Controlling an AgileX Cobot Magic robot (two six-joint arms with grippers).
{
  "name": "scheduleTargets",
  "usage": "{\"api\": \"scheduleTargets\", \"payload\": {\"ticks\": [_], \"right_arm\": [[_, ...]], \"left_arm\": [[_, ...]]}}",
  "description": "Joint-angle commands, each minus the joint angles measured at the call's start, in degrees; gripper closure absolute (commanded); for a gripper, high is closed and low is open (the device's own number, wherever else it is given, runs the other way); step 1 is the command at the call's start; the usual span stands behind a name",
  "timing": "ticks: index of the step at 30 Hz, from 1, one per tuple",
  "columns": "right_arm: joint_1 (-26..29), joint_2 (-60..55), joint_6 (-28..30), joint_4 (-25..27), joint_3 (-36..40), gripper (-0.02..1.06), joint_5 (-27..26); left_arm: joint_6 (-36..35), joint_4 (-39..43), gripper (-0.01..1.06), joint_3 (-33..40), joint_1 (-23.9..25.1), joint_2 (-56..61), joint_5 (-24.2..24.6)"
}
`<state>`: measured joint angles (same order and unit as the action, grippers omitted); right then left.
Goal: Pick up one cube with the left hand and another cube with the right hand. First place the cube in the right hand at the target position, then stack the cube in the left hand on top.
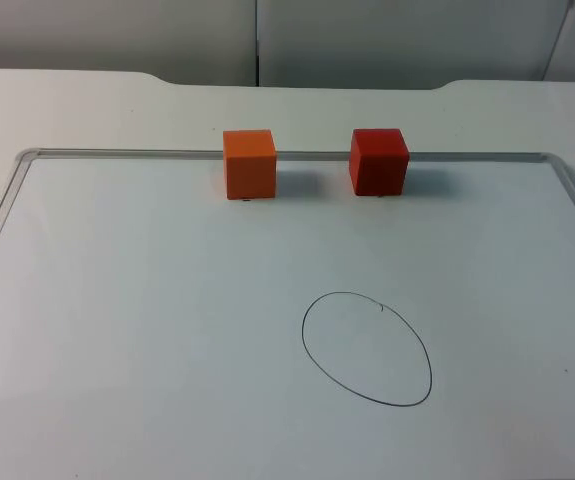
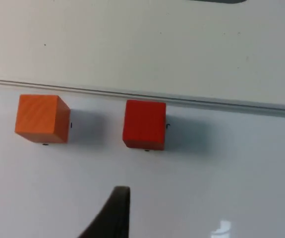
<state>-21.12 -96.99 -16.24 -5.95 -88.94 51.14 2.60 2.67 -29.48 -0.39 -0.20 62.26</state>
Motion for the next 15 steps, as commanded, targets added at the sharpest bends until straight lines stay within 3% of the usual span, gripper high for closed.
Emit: {"api": "scheduleTargets", "payload": {"ticks": [1,4,15], "right_arm": [[-1.2,-2.6,-5.3,-2.4,-0.5,0.03,-2.9],[-2.0,-8.4,-10.4,-2.1,-0.5,0.03,-5.1],[-2.0,-18.0,-10.6,0.2,-1.5,0.03,-9.2]], "left_arm": [[-0.2,-0.1,0.00,0.2,0.2,0.2,-0.6],[-0.2,-0.1,0.00,0.2,0.2,0.2,-0.6],[-0.2,-0.1,0.00,0.2,0.2,0.2,-0.6]]}}
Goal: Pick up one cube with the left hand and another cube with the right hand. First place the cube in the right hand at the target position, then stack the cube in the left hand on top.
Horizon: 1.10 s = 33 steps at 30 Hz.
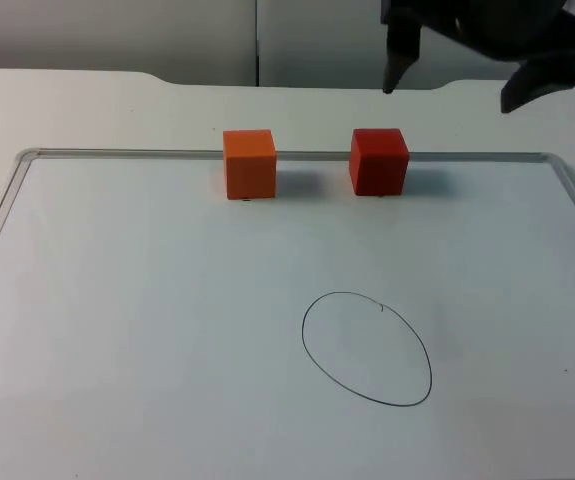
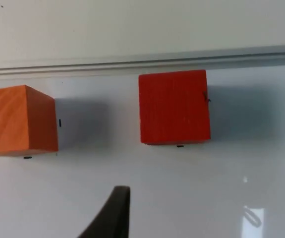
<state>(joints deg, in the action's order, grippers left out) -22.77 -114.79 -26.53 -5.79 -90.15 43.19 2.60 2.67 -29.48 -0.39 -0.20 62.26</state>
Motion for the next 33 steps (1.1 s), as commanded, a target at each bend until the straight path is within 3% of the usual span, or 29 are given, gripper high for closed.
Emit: {"api": "scheduleTargets", "payload": {"ticks": [1,9,13,33], "right_arm": [[-0.4,-1.3,-0.3,0.0,-1.2,0.03,-0.8],[-0.4,-13.2,0.6,1.5,-16.5,0.03,7.8],[-0.4,-16.3,1.5,3.5,-20.1,0.03,9.5],[-0.4,-20.2,1.0,3.9,-20.6,0.08,7.1]], "left_arm": [[-0.2,-0.1,0.00,0.2,0.2,0.2,-0.6],[-0.2,-0.1,0.00,0.2,0.2,0.2,-0.6],[-0.2,-0.1,0.00,0.2,0.2,0.2,-0.6],[-0.2,-0.1,0.00,0.2,0.2,0.2,-0.6]]}}
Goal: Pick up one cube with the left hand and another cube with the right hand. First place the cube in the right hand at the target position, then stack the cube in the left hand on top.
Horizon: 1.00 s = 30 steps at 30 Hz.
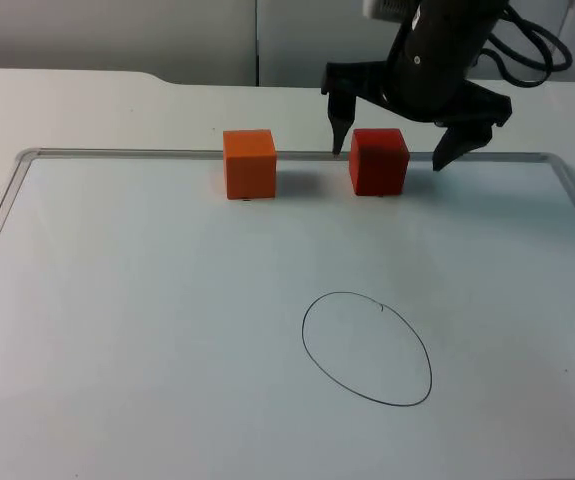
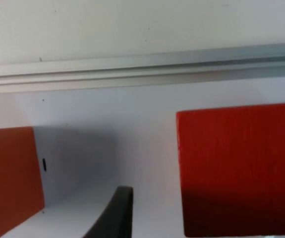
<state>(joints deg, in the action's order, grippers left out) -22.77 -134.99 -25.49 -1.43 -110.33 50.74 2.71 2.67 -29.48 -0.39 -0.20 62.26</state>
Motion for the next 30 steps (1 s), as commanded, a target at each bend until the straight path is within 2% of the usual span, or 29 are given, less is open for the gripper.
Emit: {"api": "scheduleTargets", "payload": {"ticks": [1,5,8,10,13,14,18,19,22,23,26,30], "right_arm": [[-0.4,-0.2,0.0,-0.4,-0.5,0.12,-0.6],[-0.4,-1.7,0.0,0.0,-0.5,0.21,-0.6],[-0.4,-2.4,0.0,0.2,-0.5,0.22,-0.5],[-0.4,-2.9,0.0,0.2,-0.5,0.27,-0.5],[-0.4,-3.0,0.0,-0.2,-0.5,0.49,-0.6],[-0.4,-3.0,0.0,-0.2,-0.5,0.49,-0.6],[-0.4,-3.0,0.6,-0.4,-0.7,0.73,-1.1],[-0.4,-3.0,0.6,-0.4,-0.7,0.73,-1.1],[-0.4,-2.9,2.1,-0.2,-0.7,0.91,-1.3],[-0.4,-2.5,2.9,-0.2,-0.7,1.03,-1.0],[-0.4,-1.3,3.7,-0.5,-0.7,1.05,-0.8],[-0.4,2.4,4.0,-3.5,-0.7,1.05,-0.3]], "left_arm": [[-0.3,-0.1,0.00,0.2,0.2,0.2,-0.6],[-0.3,-0.1,0.00,0.2,0.2,0.2,-0.6],[-0.3,-0.1,0.00,0.2,0.2,0.2,-0.6],[-0.3,-0.1,0.00,0.2,0.2,0.2,-0.6],[-0.3,-0.1,0.00,0.2,0.2,0.2,-0.6],[-0.3,-0.1,0.00,0.2,0.2,0.2,-0.6],[-0.3,-0.1,0.00,0.2,0.2,0.2,-0.6],[-0.3,-0.1,0.00,0.2,0.2,0.2,-0.6],[-0.3,-0.1,0.00,0.2,0.2,0.2,-0.6],[-0.3,-0.1,0.00,0.2,0.2,0.2,-0.6],[-0.3,-0.1,0.00,0.2,0.2,0.2,-0.6],[-0.3,-0.1,0.00,0.2,0.2,0.2,-0.6]]}}
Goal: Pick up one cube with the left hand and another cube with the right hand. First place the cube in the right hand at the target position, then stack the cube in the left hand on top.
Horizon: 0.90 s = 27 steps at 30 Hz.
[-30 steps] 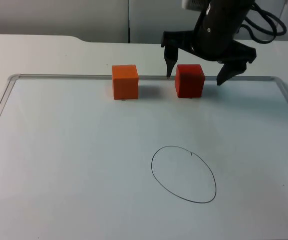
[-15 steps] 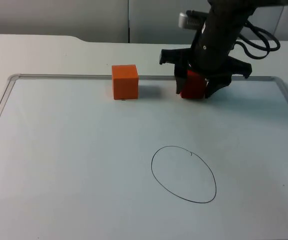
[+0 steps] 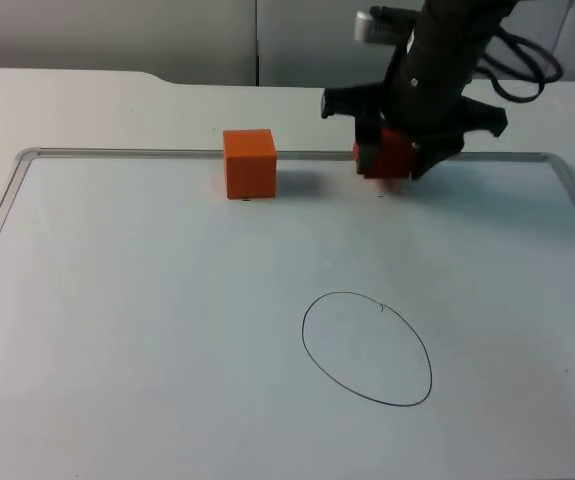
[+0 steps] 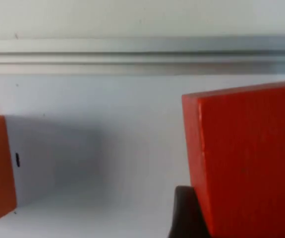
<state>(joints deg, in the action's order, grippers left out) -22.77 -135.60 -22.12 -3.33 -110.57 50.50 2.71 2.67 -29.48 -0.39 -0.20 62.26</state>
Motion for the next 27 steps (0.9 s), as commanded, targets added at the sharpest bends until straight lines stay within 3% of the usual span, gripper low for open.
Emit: {"api": "scheduleTargets", "payload": {"ticks": [1,4,16,21,24,27], "right_arm": [[-0.4,4.8,0.7,-3.0,-0.4,1.05,0.4],[-0.4,10.5,3.4,-6.0,-0.4,1.05,2.1],[-0.4,30.2,16.8,-6.6,-0.3,1.05,6.5],[-0.4,37.0,24.5,-1.6,-0.3,1.05,6.3],[-0.4,42.0,32.6,6.9,-0.3,1.05,8.1],[-0.4,44.1,34.8,8.8,-0.3,1.05,10.6]], "left_arm": [[-0.3,-0.1,0.00,0.2,0.2,0.2,-0.6],[-0.3,-0.1,0.00,0.2,0.2,0.2,-0.6],[-0.3,-0.1,0.00,0.2,0.2,0.2,-0.6],[-0.3,-0.1,0.00,0.2,0.2,0.2,-0.6],[-0.3,-0.1,0.00,0.2,0.2,0.2,-0.6],[-0.3,-0.1,0.00,0.2,0.2,0.2,-0.6]]}}
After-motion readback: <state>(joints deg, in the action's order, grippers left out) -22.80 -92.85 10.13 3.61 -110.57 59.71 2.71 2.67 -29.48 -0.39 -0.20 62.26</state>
